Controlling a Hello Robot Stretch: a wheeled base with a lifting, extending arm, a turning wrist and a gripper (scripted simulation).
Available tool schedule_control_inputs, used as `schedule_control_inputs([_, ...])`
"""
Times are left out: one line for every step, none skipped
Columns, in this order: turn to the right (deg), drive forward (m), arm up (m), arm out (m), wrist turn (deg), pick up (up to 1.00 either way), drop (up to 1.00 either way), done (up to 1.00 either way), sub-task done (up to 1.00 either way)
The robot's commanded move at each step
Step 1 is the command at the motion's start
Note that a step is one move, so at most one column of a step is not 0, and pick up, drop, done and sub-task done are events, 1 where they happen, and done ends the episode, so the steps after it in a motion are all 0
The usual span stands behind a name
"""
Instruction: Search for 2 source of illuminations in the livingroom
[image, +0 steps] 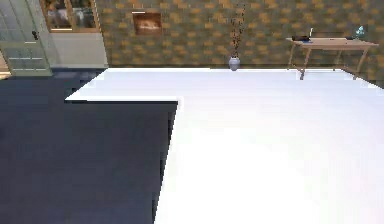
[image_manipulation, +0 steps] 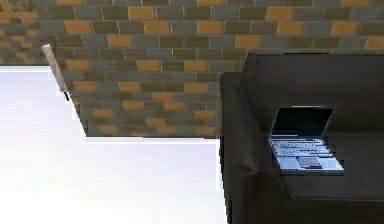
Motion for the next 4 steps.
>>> schedule_control_inputs([36.0,0.0,0.0,0.0,0.0,0.0,0.0,0.0,0.0])
schedule_control_inputs([0.0,1.0,0.0,0.0,0.0,0.0,0.0,0.0,0.0])
schedule_control_inputs([3.0,0.0,0.0,0.0,0.0,0.0,0.0,0.0,0.0])
schedule_control_inputs([0.0,0.7,0.0,0.0,0.0,0.0,0.0,0.0,0.0])
